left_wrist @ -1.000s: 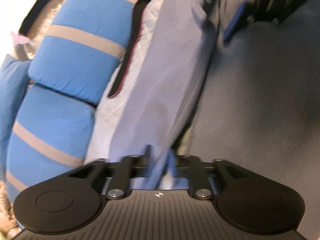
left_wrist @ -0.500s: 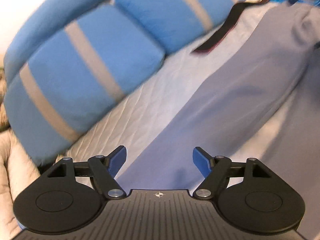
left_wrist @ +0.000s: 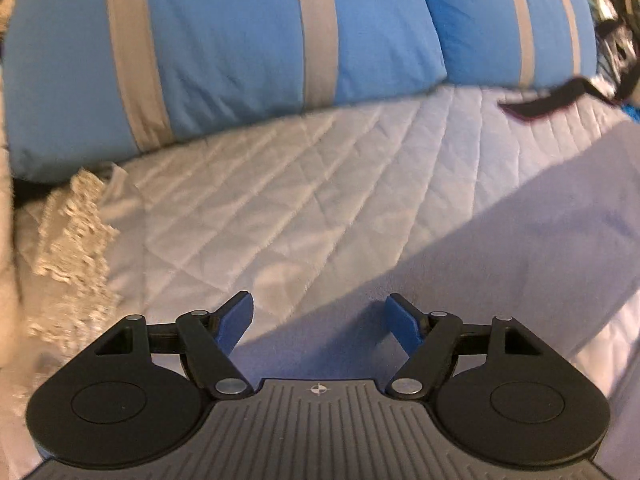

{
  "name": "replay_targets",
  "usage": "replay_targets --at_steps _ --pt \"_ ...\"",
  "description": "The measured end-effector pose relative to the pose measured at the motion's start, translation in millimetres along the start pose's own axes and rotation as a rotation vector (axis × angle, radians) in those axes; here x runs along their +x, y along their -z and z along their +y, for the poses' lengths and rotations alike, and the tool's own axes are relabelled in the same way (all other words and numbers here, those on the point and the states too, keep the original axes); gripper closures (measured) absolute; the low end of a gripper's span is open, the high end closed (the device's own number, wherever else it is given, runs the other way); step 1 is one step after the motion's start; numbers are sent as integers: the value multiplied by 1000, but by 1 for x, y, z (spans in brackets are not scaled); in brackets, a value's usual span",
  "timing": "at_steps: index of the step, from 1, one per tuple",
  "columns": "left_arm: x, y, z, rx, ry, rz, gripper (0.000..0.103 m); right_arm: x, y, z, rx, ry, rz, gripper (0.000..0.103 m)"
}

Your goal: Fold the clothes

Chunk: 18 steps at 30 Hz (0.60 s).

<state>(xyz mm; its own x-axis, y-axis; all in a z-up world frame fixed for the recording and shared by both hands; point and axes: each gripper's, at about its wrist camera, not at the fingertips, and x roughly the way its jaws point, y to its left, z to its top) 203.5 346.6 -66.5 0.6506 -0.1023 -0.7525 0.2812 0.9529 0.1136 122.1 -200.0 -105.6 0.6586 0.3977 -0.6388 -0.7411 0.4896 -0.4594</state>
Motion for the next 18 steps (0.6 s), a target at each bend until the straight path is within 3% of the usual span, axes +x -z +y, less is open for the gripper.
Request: replay_targets --at_steps 1,3,6,12,18 --pt "0 2 1 -9 14 -6 33 2 3 -6 21 1 9 0" --pt "-1 6 2 -31 61 -14 64 4 10 -19 60 15 20 0" --pt "-3 8 -4 -13 71 -14 93 7 24 -41 111 35 34 0" --pt "-1 5 -27 51 -18 7 96 6 63 -90 171 85 52 0" --pt "0 10 -29 -31 -58 -10 96 11 104 -151 256 152 78 3"
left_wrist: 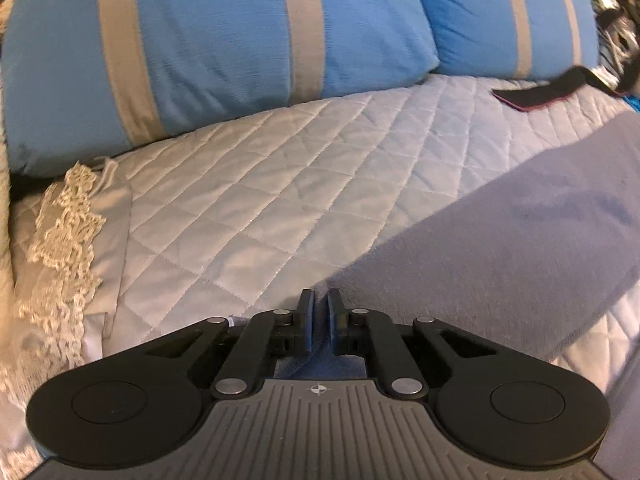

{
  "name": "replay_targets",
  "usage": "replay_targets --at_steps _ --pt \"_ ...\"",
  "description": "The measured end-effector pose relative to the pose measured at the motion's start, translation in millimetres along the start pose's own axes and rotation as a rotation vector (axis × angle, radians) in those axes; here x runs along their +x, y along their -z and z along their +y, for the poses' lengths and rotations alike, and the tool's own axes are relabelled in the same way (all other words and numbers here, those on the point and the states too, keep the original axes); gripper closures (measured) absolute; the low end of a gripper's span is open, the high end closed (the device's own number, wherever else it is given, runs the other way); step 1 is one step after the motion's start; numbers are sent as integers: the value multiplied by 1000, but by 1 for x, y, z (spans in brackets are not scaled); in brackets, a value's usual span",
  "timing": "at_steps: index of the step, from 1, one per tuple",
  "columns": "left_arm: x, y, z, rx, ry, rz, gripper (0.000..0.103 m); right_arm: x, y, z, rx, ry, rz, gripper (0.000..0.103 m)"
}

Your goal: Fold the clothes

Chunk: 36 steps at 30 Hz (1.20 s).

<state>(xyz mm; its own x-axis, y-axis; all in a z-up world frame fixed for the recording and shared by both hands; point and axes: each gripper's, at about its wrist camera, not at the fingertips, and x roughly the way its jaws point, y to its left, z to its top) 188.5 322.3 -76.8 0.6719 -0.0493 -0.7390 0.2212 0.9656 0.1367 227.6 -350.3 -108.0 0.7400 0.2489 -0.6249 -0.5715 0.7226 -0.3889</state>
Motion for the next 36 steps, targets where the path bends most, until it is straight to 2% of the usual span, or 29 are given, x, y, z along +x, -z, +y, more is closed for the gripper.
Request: replay_targets --at_steps 7,11,13,16,20,22,25,26,27,28,30,32,34,36 --pt "0 0 -1 -43 -24 -1 96 33 23 -86 212 81 -12 10" --pt "0 0 -1 -50 -30 -2 96 49 31 -108 260 134 -16 10" --pt "1 -1 -2 -53 -34 -2 96 61 30 -113 251 158 5 14" --pt "1 -1 -2 -61 -38 -3 96 77 29 -117 235 125 32 22" --pt "1 -1 0 -81 -34 -6 96 94 27 -119 210 13 65 34" --pt "1 0 2 -97 -28 -7 96 101 28 -122 210 -26 74 36" --pt "1 0 4 -111 -20 -6 96 108 27 -129 265 -103 83 48" --pt "1 0 5 -113 -18 -5 96 110 27 -131 278 -130 89 57" --pt "1 -1 6 -115 -15 -4 96 112 27 -132 289 -153 94 72" --pt "1 -1 6 -116 -14 -2 96 112 25 -131 292 -164 101 75" --pt "1 -3 6 -117 -15 2 96 112 23 -127 285 -182 113 90" --pt "-1 -4 14 -194 -14 -21 98 110 20 -122 266 -169 109 100" --pt "-5 -5 26 -292 -20 -63 98 104 17 -119 264 -119 78 101" --pt "-7 -9 31 -299 -52 -82 99 96 15 -122 295 -69 30 101"
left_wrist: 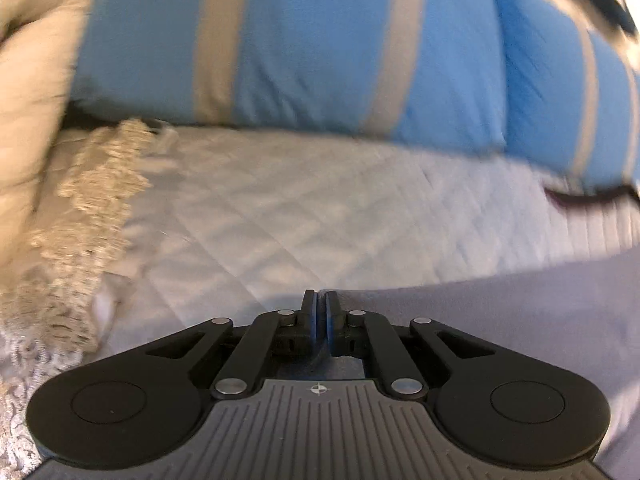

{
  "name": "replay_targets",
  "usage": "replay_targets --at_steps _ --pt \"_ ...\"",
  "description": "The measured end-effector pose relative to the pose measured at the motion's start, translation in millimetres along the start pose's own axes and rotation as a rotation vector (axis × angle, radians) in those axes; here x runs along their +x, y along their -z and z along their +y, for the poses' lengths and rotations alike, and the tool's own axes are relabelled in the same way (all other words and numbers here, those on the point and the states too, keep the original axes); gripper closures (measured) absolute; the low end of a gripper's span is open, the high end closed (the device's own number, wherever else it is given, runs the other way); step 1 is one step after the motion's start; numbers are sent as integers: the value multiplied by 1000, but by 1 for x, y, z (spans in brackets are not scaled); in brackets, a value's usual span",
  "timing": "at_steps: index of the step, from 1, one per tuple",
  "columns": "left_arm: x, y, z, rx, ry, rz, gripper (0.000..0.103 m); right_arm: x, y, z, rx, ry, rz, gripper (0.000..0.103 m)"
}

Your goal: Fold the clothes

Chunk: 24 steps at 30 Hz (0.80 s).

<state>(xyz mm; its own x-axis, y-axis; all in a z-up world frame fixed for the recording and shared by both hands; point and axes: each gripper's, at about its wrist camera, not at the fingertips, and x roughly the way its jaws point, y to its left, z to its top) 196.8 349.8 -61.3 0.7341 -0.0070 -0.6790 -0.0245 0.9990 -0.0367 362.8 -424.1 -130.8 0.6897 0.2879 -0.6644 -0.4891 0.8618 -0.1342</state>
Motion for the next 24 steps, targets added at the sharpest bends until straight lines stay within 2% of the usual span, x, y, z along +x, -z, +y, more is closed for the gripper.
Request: replay_targets --at_steps 5,8,11,17,20,24 --pt "-10 -21 -12 46 -57 -81 99 -23 -13 5 -12 88 -85 101" --pt "-19 -32 -17 71 -69 -109 99 -37 -22 8 -8 136 -121 101" --pt "-33 -34 -19 81 -65 -146 99 -54 -26 8 -4 146 -145 101" --pt "-81 -15 -20 126 -14 -257 99 -102 -18 13 -10 139 -192 101" --pt "-108 1 -18 161 26 -311 99 -136 -5 17 -19 116 -218 101" --pt "-131 33 -9 200 68 -340 99 -180 24 21 -31 80 -232 101"
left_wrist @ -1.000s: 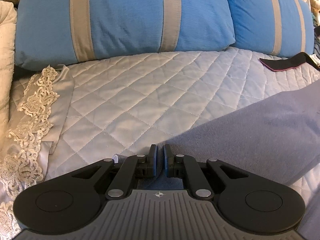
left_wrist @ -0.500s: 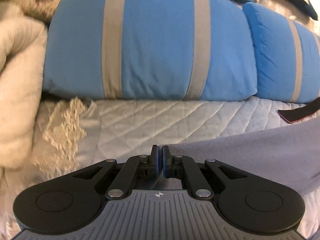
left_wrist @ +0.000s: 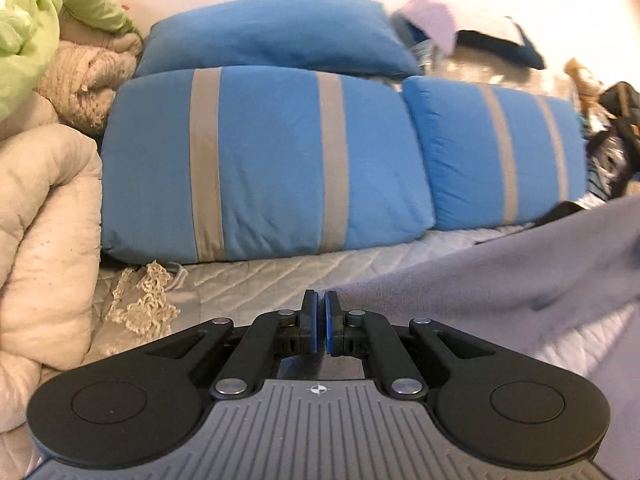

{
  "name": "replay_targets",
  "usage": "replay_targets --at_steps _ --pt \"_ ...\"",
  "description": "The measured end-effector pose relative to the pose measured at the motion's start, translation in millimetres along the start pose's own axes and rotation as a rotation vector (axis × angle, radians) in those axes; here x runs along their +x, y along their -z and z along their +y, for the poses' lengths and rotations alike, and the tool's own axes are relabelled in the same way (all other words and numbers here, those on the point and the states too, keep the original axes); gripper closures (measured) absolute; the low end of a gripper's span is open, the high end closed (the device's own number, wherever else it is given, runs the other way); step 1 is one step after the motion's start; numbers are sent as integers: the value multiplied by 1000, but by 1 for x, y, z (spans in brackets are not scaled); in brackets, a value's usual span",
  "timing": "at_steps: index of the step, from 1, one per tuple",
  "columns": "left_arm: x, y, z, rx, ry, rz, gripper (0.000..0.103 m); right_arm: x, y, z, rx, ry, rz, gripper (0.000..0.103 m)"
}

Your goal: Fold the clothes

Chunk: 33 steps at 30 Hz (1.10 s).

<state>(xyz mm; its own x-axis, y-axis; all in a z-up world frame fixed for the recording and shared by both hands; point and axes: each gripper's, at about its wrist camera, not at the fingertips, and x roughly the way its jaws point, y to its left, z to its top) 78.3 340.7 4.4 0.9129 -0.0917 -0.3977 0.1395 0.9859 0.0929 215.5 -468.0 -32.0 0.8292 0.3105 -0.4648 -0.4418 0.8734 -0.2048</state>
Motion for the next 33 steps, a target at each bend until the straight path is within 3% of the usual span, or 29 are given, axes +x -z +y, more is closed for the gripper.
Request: replay_targets --at_steps 8,13,14,15,16,18,20,24,29,31,32,33 --pt "-43 66 -9 7 101 54 98 -66 71 10 -16 -102 96 101" --pt "-54 71 -14 3 109 99 94 -78 97 24 -69 -104 150 101" --pt "-57 69 -14 0 107 105 89 -79 100 28 -92 -97 157 99" --pt "-60 67 -14 -2 101 111 77 -80 102 32 -128 -84 160 92" --pt "-64 63 -15 0 97 116 72 -81 104 38 -177 -57 159 81" --pt "-72 55 -17 8 95 125 57 -84 109 50 -298 11 145 46" --pt "-78 47 -24 26 77 141 48 -87 116 60 -417 70 123 26" --pt "-89 29 -51 94 51 144 37 -82 132 74 -595 105 139 26" --pt "-87 5 -95 200 56 140 36 -61 158 89 -826 184 141 28" --pt "-84 -3 -117 254 68 147 35 -53 161 91 -874 174 153 46" --pt "-81 -7 -130 276 76 156 35 -51 160 90 -890 153 171 79" --pt "-77 -10 -142 291 83 167 35 -49 159 90 -913 138 190 84"
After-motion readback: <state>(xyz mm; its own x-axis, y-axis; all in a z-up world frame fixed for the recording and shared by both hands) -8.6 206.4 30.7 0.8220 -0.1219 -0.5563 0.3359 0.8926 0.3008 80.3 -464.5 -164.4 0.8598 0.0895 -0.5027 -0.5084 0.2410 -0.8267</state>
